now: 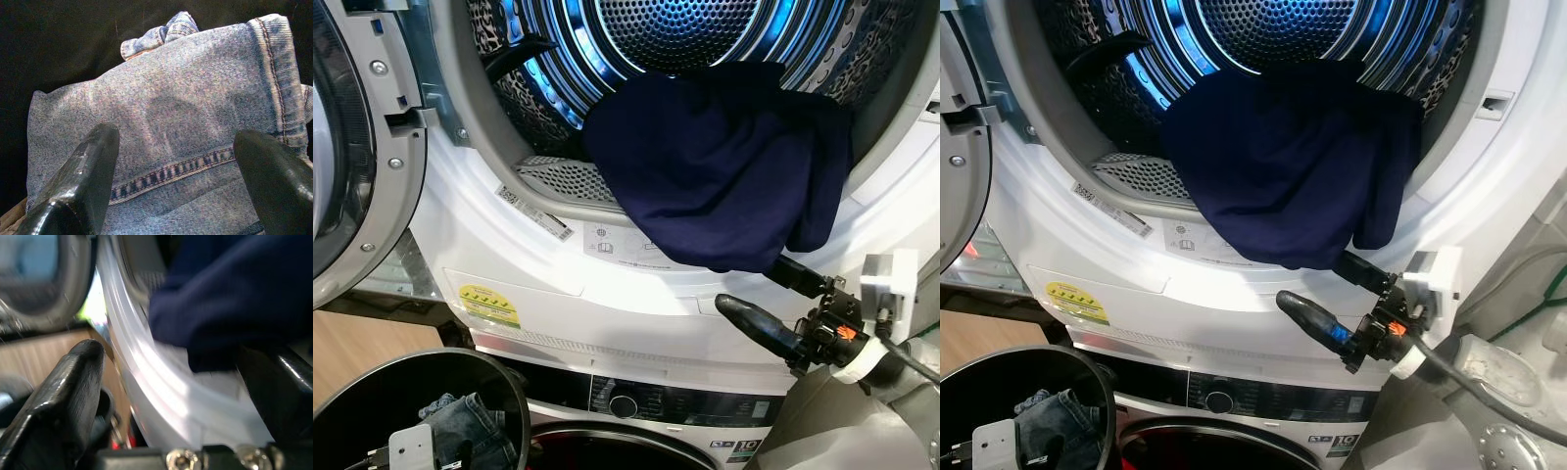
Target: Clothes washing
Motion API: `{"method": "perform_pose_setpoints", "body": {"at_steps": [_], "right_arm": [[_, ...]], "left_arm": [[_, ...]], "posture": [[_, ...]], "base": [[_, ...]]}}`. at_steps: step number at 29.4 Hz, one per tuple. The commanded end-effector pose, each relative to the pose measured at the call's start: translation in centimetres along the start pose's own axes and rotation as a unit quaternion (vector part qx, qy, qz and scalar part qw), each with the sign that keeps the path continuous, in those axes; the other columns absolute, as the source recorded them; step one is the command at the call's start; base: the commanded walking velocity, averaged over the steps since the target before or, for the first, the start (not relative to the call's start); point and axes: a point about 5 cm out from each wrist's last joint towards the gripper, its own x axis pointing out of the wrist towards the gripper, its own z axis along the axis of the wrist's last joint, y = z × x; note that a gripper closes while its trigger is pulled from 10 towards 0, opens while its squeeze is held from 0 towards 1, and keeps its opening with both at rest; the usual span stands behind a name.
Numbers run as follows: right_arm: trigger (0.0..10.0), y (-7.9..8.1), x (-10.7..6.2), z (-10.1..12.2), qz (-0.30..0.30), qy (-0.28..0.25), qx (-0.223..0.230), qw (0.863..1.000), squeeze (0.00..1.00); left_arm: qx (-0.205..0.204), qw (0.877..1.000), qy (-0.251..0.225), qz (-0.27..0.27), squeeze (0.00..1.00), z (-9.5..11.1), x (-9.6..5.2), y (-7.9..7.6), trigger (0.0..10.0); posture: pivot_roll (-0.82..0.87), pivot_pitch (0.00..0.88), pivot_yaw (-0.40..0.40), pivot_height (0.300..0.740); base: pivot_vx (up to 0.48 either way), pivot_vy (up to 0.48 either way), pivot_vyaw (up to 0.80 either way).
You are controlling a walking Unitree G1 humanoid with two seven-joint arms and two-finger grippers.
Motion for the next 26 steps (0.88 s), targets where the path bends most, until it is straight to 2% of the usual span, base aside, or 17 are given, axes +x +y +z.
{"method": "perform_pose_setpoints", "body": {"at_steps": [1,6,10,14,18,21,22,26], "right_arm": [[10.0,0.5,0.2,2.1,0.023,-0.042,-0.020,0.999,0.00],[10.0,0.3,0.8,2.2,0.027,-0.043,-0.030,0.998,0.00],[10.0,-0.1,2.3,2.4,0.022,-0.038,-0.047,0.998,0.00],[10.0,-1.0,4.4,2.1,-0.009,-0.018,-0.064,0.998,0.00],[10.0,-1.4,7.6,1.9,-0.024,0.018,-0.107,0.994,0.00],[10.0,-1.2,8.4,2.1,-0.019,0.017,-0.115,0.993,0.00],[10.0,-1.2,9.7,2.2,-0.021,0.029,-0.140,0.990,0.00],[10.0,-1.2,12.0,2.6,-0.028,0.048,-0.184,0.981,0.00]], "left_arm": [[0.001,1.000,0.017,0.003,0.00,-0.8,-0.1,0.1,10.0],[0.000,1.000,0.015,0.004,0.00,-0.7,0.0,0.1,10.0],[0.000,1.000,0.012,0.007,0.00,-0.5,0.2,0.2,10.0],[-0.002,1.000,0.010,0.009,0.00,-0.3,0.3,0.1,10.0],[-0.003,1.000,0.006,0.009,0.00,0.0,0.5,0.0,10.0],[-0.003,1.000,0.005,0.008,0.00,0.0,0.5,-0.1,10.0],[-0.003,1.000,0.005,0.008,0.00,0.0,0.5,-0.1,10.0],[-0.003,1.000,0.005,0.009,0.00,0.1,0.6,-0.2,10.0]], "posture": [[0.05,0.000,-0.046,0.740],[0.05,0.000,-0.046,0.740],[0.05,0.000,-0.045,0.740],[0.06,0.000,-0.045,0.740],[0.05,0.000,-0.042,0.740],[0.05,0.000,-0.042,0.740],[0.05,0.000,-0.042,0.740],[0.05,0.000,-0.039,0.740]], "base": [[0.000,0.000,0.00],[0.000,0.000,0.00],[0.000,0.000,0.00],[0.000,0.000,0.00],[0.000,0.000,0.00],[0.000,0.000,0.00],[0.000,0.000,0.00],[0.000,0.000,0.00]]}}
